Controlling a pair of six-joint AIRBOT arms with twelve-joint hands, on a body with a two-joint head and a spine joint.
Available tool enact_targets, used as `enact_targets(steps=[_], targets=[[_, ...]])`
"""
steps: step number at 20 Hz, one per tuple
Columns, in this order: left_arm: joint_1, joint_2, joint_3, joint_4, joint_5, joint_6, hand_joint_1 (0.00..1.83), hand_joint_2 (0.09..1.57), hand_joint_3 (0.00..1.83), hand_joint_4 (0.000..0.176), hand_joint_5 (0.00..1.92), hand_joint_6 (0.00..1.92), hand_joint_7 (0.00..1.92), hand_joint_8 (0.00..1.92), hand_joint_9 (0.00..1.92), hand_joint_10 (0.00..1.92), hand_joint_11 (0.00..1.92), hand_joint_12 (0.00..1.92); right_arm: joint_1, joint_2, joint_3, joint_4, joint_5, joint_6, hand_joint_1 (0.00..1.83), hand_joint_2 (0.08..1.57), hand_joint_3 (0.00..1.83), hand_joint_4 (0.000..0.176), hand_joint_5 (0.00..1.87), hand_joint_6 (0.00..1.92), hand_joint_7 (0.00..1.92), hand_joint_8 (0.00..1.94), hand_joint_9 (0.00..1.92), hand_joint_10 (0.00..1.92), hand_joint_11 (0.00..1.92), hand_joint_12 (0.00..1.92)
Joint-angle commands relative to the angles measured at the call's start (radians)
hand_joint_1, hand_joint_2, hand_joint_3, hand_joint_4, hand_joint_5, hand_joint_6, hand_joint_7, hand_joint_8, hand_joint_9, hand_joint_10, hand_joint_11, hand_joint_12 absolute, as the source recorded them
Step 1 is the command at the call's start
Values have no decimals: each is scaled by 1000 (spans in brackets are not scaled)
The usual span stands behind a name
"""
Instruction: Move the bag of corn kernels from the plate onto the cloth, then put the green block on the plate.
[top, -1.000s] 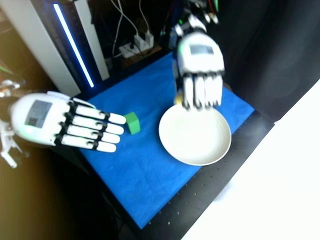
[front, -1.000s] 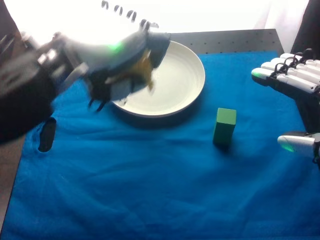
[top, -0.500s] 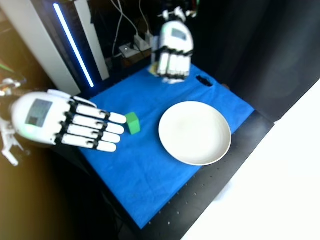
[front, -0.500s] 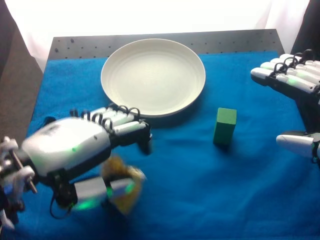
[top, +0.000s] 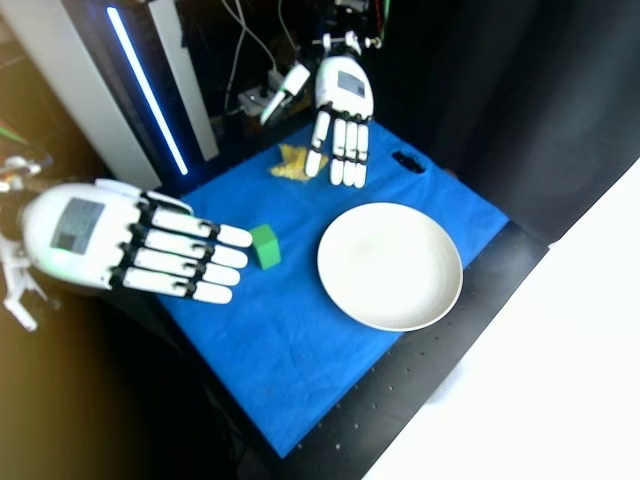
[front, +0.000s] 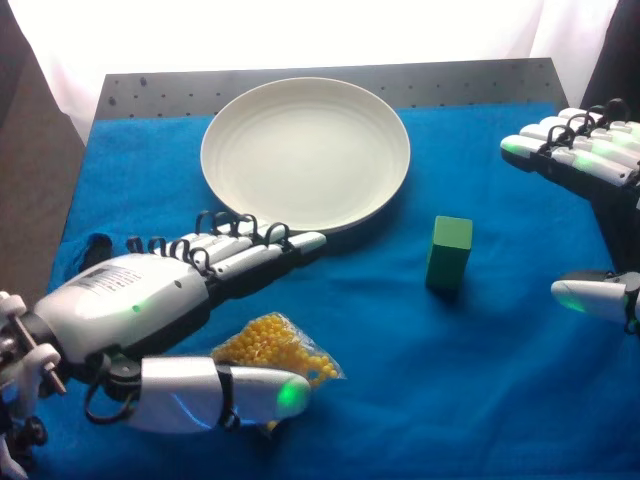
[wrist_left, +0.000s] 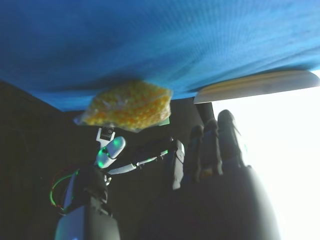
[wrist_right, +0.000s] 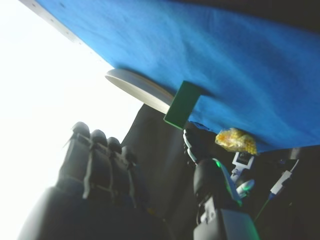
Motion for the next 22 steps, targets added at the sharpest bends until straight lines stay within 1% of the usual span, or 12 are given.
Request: enact_targets(steps=[1, 4, 6, 8, 9, 13, 14, 17, 19, 20, 21, 22], targets=[[-6, 12, 6, -11, -160, -7, 197, 1050, 3, 176, 0, 0, 0, 0, 0, 0, 0, 0, 11, 2, 4, -4, 118, 16, 644, 1189, 0, 0, 0, 0, 0, 0, 0, 0, 0, 0], [-10, 30, 24, -71, -227, 8, 320, 1120, 18, 144, 0, 0, 0, 0, 0, 0, 0, 0, 31, -16, 33, -36, 117, 68, 662, 1177, 0, 0, 0, 0, 0, 0, 0, 0, 0, 0], [-11, 36, 33, -119, -281, 23, 395, 1144, 17, 174, 0, 0, 0, 0, 0, 0, 0, 0, 63, -46, 60, -63, 99, 101, 625, 1165, 0, 0, 0, 0, 0, 0, 38, 16, 30, 15], [-6, 45, 35, -158, -331, 27, 382, 1135, 6, 171, 0, 0, 0, 0, 0, 0, 0, 0, 169, -107, 104, -147, -23, 127, 627, 1141, 0, 0, 0, 0, 0, 0, 13, 4, 2, 6], [4, 49, 33, -172, -352, 27, 389, 1145, 7, 166, 0, 0, 0, 0, 0, 0, 0, 0, 206, -140, 128, -182, -67, 144, 625, 1095, 52, 0, 0, 0, 0, 0, 62, 8, 4, 320], [26, 62, 25, -203, -403, 30, 466, 1161, 7, 131, 0, 0, 0, 0, 0, 0, 0, 0, 265, -234, 191, -245, -191, 170, 690, 1108, 1, 0, 9, 1, 12, 1, 120, 17, 0, 585], [27, 62, 24, -207, -409, 31, 466, 1161, 7, 131, 0, 0, 0, 0, 0, 0, 0, 0, 266, -245, 197, -245, -206, 170, 690, 1108, 1, 0, 9, 1, 12, 1, 120, 17, 0, 585], [40, 66, 18, -226, -442, 33, 439, 1172, 9, 127, 0, 0, 0, 0, 0, 0, 0, 0, 267, -272, 212, -255, -255, 170, 760, 1115, 2, 0, 98, 10, 130, 11, 239, 43, 0, 1006], [54, 69, 13, -240, -464, 33, 423, 1178, 9, 139, 0, 0, 0, 0, 0, 0, 0, 0, 267, -281, 214, -262, -278, 170, 816, 1169, 6, 0, 240, 27, 333, 30, 404, 102, 0, 1316], [60, 70, 11, -243, -471, 33, 430, 1182, 10, 138, 0, 0, 0, 0, 0, 0, 0, 0, 267, -283, 213, -267, -284, 170, 920, 1202, 3, 0, 409, 29, 563, 55, 560, 240, 0, 1388], [64, 71, 9, -246, -474, 33, 434, 1195, 14, 133, 0, 0, 0, 0, 0, 0, 0, 0, 267, -284, 212, -274, -289, 170, 1049, 1258, 1, 0, 591, 33, 799, 67, 631, 567, 224, 1511], [66, 71, 9, -248, -475, 33, 434, 1195, 14, 133, 0, 0, 0, 0, 0, 0, 0, 0, 267, -284, 210, -278, -290, 170, 1049, 1258, 1, 0, 591, 33, 799, 67, 631, 567, 224, 1511]])
